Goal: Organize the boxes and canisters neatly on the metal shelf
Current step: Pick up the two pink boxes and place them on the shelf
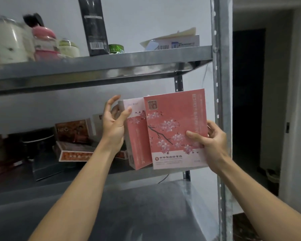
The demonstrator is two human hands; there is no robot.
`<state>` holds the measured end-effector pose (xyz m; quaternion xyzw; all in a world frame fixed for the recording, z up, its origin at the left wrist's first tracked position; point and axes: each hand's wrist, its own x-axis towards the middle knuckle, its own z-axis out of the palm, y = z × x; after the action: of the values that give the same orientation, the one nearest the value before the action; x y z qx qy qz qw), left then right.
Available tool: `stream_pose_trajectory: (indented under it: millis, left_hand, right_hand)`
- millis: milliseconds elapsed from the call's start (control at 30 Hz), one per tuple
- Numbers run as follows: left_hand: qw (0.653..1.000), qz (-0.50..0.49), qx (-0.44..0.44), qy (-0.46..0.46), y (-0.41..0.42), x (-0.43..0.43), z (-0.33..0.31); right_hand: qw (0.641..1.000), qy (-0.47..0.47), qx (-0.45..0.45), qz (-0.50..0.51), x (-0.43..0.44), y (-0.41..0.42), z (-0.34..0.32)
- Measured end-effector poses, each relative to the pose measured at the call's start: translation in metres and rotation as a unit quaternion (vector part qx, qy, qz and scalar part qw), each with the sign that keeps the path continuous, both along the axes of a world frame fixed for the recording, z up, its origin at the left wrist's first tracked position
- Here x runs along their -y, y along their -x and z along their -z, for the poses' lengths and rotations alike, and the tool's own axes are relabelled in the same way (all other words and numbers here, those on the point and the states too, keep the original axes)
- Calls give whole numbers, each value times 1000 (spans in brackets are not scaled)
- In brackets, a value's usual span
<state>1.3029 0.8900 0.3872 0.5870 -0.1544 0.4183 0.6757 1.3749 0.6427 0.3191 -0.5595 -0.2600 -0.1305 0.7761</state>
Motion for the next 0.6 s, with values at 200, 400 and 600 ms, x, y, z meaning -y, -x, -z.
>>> stream_pose_trajectory:
  millis: [200, 400, 600]
  left_hand:
    - [999, -35, -9, 7, -28, -1, 21]
    - [991, -67, -101, -59, -41, -9, 48]
    - [988, -30, -147, -36, -45, -7, 81]
  right_hand:
    - [999, 9, -19, 28, -9, -21, 18]
    - [999, 22, -25, 31, -13, -39, 22]
    - [999, 25, -25, -18, -21, -49, 17]
